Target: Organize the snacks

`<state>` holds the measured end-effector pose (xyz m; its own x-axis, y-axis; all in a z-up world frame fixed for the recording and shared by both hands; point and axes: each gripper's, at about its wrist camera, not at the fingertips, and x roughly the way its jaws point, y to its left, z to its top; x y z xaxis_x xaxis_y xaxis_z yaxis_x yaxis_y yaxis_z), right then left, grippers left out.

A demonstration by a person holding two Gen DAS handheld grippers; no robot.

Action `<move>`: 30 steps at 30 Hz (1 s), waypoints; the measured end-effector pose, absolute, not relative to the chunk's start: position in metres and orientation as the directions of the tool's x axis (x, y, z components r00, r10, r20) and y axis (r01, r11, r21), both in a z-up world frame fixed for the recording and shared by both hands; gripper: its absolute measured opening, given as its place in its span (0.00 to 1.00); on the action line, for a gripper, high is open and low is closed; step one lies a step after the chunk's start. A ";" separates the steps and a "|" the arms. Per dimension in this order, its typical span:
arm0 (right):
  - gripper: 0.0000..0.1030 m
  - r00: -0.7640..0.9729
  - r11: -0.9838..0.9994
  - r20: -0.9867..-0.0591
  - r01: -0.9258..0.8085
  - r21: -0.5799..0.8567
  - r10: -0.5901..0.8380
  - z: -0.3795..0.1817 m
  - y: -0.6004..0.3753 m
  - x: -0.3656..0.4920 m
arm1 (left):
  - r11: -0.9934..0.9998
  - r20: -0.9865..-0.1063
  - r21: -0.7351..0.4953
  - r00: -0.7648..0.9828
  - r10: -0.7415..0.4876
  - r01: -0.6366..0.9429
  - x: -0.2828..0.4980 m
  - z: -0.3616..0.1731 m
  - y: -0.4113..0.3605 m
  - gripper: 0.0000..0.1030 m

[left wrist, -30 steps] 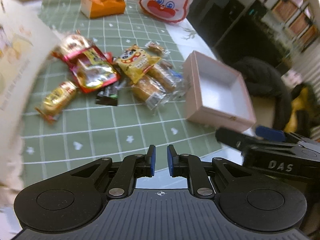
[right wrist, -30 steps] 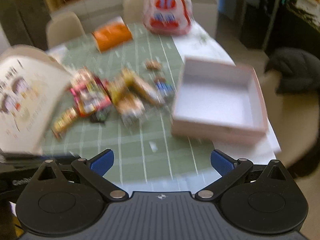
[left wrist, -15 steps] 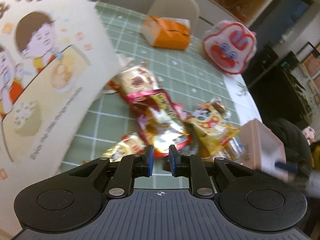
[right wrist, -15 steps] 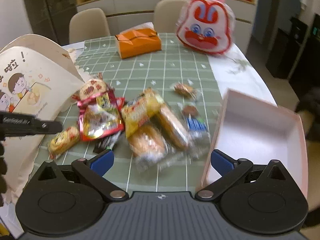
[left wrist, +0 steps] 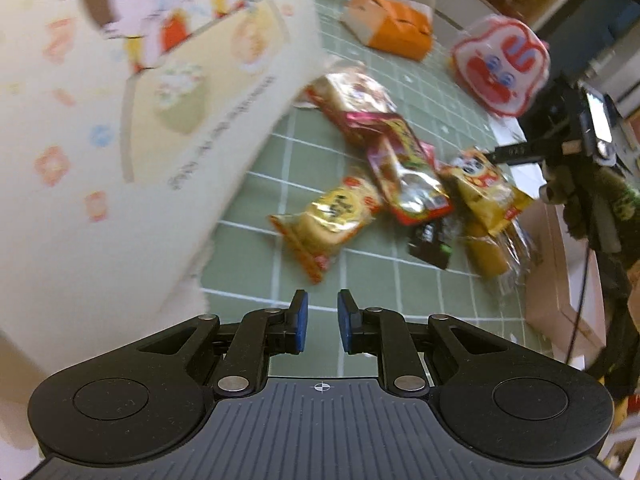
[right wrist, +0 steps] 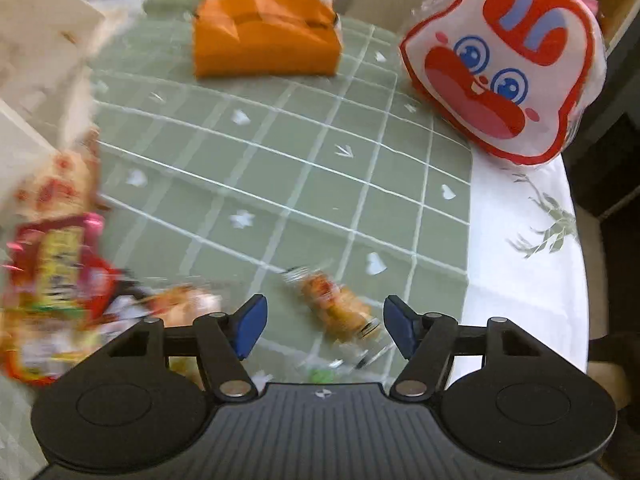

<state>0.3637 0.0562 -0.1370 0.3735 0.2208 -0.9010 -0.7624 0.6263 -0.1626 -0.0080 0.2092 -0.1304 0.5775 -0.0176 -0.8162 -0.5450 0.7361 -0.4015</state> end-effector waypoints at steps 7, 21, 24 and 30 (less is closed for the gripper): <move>0.40 0.247 0.753 -0.933 -0.657 0.037 0.261 -0.152 0.045 0.401 | 0.767 -0.795 -0.367 0.605 0.035 -0.526 -0.004 -0.121 0.223 0.19; 0.24 0.059 0.686 -0.864 -0.636 0.353 0.499 -0.106 -0.030 0.284 | 0.838 -0.800 -0.345 0.599 -0.028 -0.422 0.076 -0.140 0.241 0.20; 0.24 0.025 0.681 -0.850 -0.611 0.404 0.527 -0.101 -0.053 0.250 | 0.872 -0.809 -0.317 0.587 -0.042 -0.374 0.079 -0.141 0.230 0.23; 0.24 -0.006 0.666 -0.867 -0.638 0.387 0.498 -0.113 -0.070 0.188 | 0.944 -0.837 -0.212 0.546 -0.043 -0.252 0.078 -0.137 0.188 0.28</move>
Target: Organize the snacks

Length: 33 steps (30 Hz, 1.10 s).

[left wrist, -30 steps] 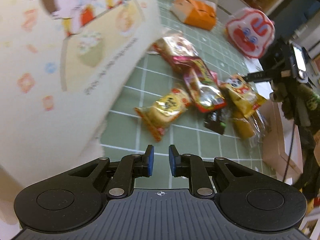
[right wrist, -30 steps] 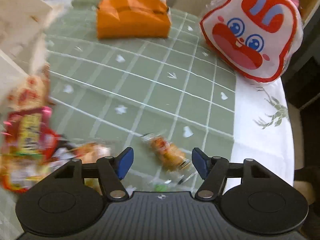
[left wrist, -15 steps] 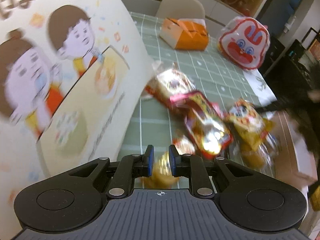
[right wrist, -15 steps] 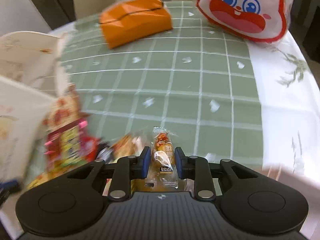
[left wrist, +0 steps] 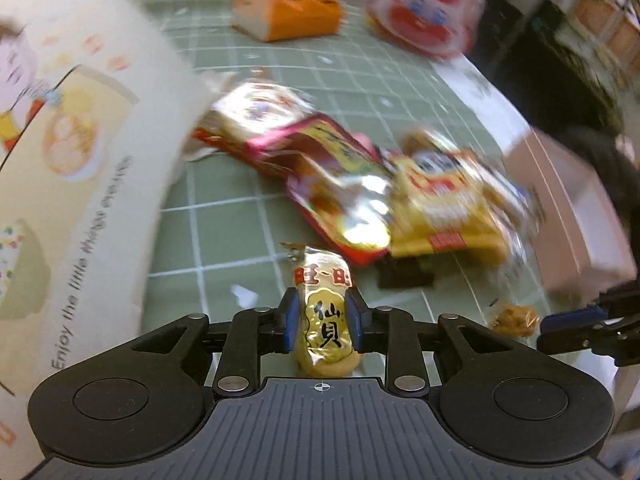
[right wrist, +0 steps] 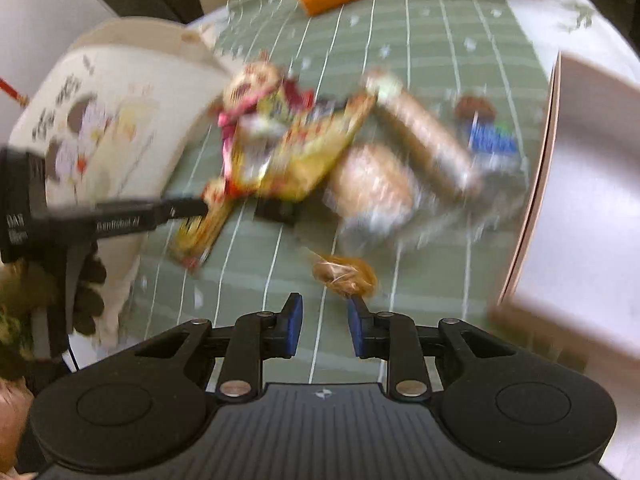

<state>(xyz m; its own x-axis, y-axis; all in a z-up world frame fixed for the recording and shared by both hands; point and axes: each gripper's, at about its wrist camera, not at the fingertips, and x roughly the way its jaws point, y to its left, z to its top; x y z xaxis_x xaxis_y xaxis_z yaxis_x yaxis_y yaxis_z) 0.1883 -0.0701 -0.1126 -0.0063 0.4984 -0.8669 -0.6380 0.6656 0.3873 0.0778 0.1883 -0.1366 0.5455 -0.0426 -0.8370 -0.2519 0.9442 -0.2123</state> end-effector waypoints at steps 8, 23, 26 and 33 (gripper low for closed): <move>0.66 0.114 0.707 -0.901 -0.664 0.244 0.418 -0.121 -0.076 0.151 | 0.911 -0.852 -0.176 0.522 0.049 -0.372 0.061 -0.127 0.168 0.29; 0.99 0.189 0.713 -0.915 -0.688 0.137 0.357 -0.154 -0.100 0.104 | 0.957 -0.853 -0.058 0.512 0.101 -0.286 0.076 -0.130 0.122 0.55; 1.00 0.245 0.647 -0.916 -0.762 0.020 0.316 -0.159 -0.093 0.085 | 0.943 -0.844 -0.046 0.517 0.139 -0.329 0.076 -0.129 0.129 0.52; 1.00 0.246 0.635 -0.907 -0.772 0.029 0.341 -0.156 -0.104 0.085 | 0.909 -0.864 -0.088 0.486 0.134 -0.407 0.085 -0.142 0.152 0.52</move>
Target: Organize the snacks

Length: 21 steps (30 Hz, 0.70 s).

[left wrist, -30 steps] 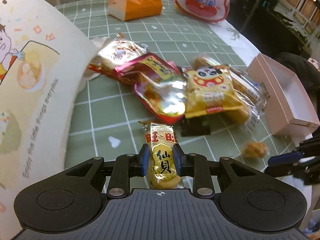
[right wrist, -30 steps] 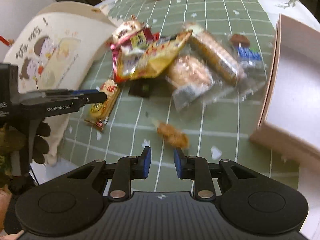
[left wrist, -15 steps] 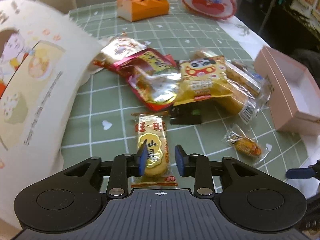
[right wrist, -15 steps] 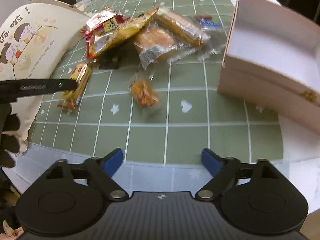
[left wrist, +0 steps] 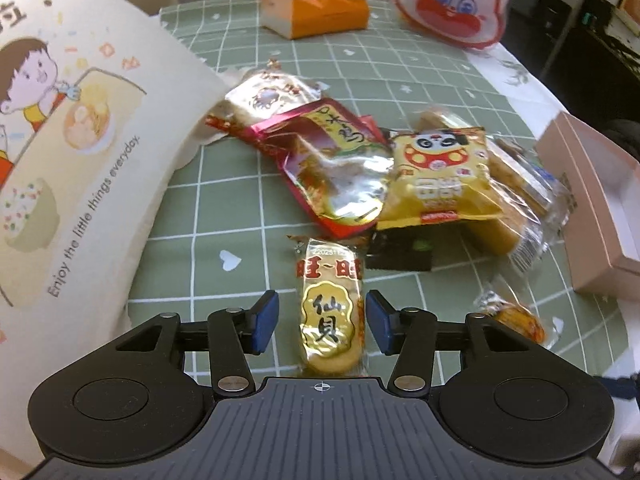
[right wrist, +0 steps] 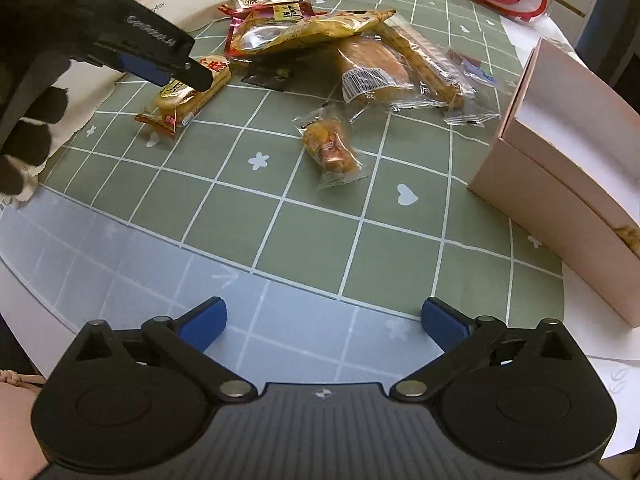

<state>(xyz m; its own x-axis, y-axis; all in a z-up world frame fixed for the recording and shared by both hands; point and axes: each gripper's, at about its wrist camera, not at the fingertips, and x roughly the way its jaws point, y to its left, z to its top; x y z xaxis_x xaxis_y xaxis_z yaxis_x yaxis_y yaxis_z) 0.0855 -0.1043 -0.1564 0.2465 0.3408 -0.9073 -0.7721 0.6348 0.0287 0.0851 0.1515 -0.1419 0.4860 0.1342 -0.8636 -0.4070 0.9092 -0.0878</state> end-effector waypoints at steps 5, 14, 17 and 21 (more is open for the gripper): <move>1.00 0.268 0.654 -0.899 -0.756 0.027 0.347 -0.159 -0.103 0.084 | 0.911 -0.864 -0.132 0.496 0.088 -0.392 0.088 -0.152 0.149 0.47; 0.78 0.365 0.638 -0.830 -0.770 -0.015 0.421 -0.141 -0.093 0.089 | 0.854 -0.822 -0.368 0.558 -0.114 -0.367 0.029 -0.142 0.155 0.39; 0.78 0.361 0.621 -0.809 -0.784 0.006 0.463 -0.133 -0.078 0.105 | 0.852 -0.829 -0.375 0.543 -0.133 -0.364 0.009 -0.137 0.150 0.39; 0.67 0.310 0.649 -0.817 -0.754 0.100 0.486 -0.142 -0.057 0.136 | 0.867 -0.827 -0.384 0.536 -0.170 -0.317 -0.007 -0.124 0.140 0.39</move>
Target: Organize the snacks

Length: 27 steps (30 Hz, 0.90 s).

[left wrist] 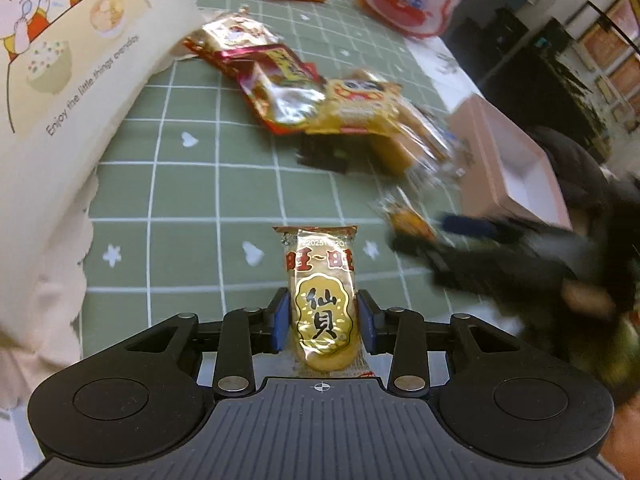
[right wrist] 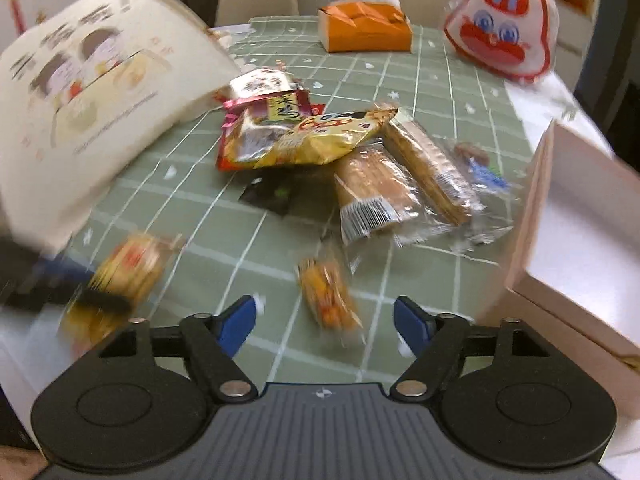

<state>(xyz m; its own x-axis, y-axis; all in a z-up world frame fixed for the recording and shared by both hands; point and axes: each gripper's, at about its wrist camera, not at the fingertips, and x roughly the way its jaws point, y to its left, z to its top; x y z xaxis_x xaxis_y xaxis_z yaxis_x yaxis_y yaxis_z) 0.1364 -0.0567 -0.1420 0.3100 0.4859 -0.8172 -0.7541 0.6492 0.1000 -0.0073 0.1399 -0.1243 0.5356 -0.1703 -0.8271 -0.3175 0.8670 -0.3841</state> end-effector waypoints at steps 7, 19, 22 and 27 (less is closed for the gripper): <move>0.27 0.280 0.676 -0.835 -0.723 0.141 0.474 -0.145 -0.056 0.133 | 0.904 -0.826 -0.384 0.508 -0.245 -0.188 -0.003 -0.112 0.117 0.39; 0.16 0.384 0.828 -0.831 -0.539 0.152 0.403 -0.080 -0.204 0.091 | 0.879 -0.808 -0.438 0.345 -0.478 0.189 0.041 -0.116 0.007 0.39; 0.16 0.468 0.861 -0.786 -0.485 0.153 0.403 -0.055 -0.236 0.094 | 0.867 -0.790 -0.430 0.360 -0.497 0.252 0.059 -0.107 -0.006 0.39; 0.17 0.465 0.878 -0.795 -0.449 0.169 0.390 -0.065 -0.259 0.103 | 0.894 -0.809 -0.404 0.380 -0.448 0.194 0.075 -0.114 -0.002 0.39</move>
<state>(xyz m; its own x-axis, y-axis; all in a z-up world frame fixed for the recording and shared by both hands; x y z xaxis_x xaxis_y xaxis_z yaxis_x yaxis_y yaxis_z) 0.1025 -0.2591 -0.0646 0.4650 0.3905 -0.7945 -0.4485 0.8777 0.1689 0.0746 -0.0024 -0.1138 0.3804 -0.4485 -0.8088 0.1944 0.8938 -0.4042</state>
